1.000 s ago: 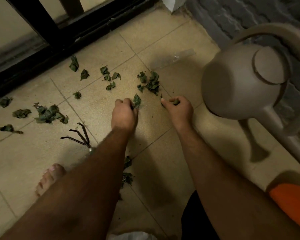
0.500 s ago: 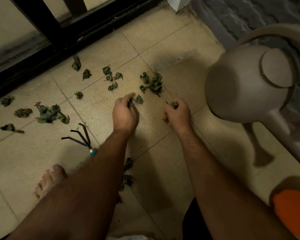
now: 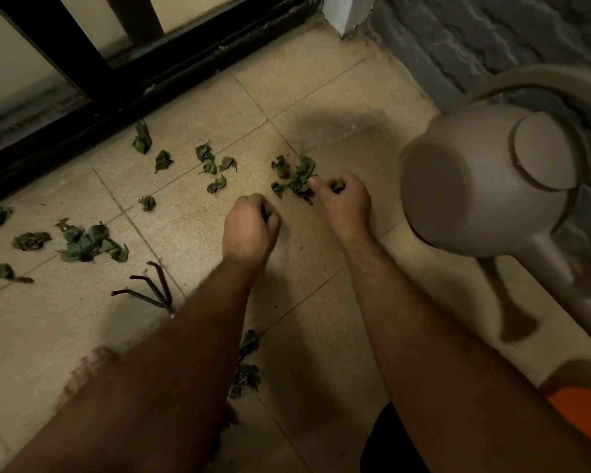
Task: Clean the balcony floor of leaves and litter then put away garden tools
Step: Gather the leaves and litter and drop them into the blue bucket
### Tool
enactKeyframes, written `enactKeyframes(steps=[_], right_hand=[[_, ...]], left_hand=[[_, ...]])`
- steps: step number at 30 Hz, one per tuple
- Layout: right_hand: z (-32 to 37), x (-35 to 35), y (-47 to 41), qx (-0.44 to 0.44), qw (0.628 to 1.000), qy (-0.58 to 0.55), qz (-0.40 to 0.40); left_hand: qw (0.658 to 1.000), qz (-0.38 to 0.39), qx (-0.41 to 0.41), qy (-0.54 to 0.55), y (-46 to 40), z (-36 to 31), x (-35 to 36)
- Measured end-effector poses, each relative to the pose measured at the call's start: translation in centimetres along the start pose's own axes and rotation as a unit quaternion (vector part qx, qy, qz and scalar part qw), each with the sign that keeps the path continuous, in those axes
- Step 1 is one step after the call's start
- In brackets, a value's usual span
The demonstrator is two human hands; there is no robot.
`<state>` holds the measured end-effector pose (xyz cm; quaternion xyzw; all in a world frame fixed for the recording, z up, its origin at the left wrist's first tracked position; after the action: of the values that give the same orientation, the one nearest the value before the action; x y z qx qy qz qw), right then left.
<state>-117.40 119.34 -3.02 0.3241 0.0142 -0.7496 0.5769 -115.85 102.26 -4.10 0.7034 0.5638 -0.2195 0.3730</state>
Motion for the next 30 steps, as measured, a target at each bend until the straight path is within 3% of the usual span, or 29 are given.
enactKeyframes(steps=[6, 12, 18, 25, 30], right_hand=[[-0.1, 1.7, 0.2, 0.013, 0.997, 0.062, 0.05], [-1.2, -0.3, 2.5, 0.049, 0.988, -0.126, 0.069], [-2.5, -2.4, 2.9, 0.083, 0.977, -0.197, 0.025], [-2.4, -2.5, 1.5, 0.117, 0.983, -0.14, -0.015], [-1.4, -0.5, 0.2, 0.051, 0.998, -0.02, 0.018]], left_hand=[[0.979, -0.053, -0.067, 0.186, -0.3, 0.4, -0.9], [0.983, -0.052, -0.065, 0.161, -2.6, -0.9, -0.6], [0.996, 0.021, -0.044, 0.069, -4.4, -1.0, 0.9], [1.0, 0.003, -0.003, 0.004, -4.0, -0.4, 0.4], [0.988, -0.042, -0.046, 0.143, -2.3, 0.1, -1.1]])
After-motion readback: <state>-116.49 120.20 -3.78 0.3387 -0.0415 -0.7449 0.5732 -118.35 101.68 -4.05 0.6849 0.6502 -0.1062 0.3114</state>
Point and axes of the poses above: each hand's wrist, its own y-axis away from the middle knuckle, its own x-axis out of the palm, z = x × y, the point moved 3 cm from there along -y, towards the middle knuckle, and after that the axes turned 7 degrees about z, right-handed, at the moved point
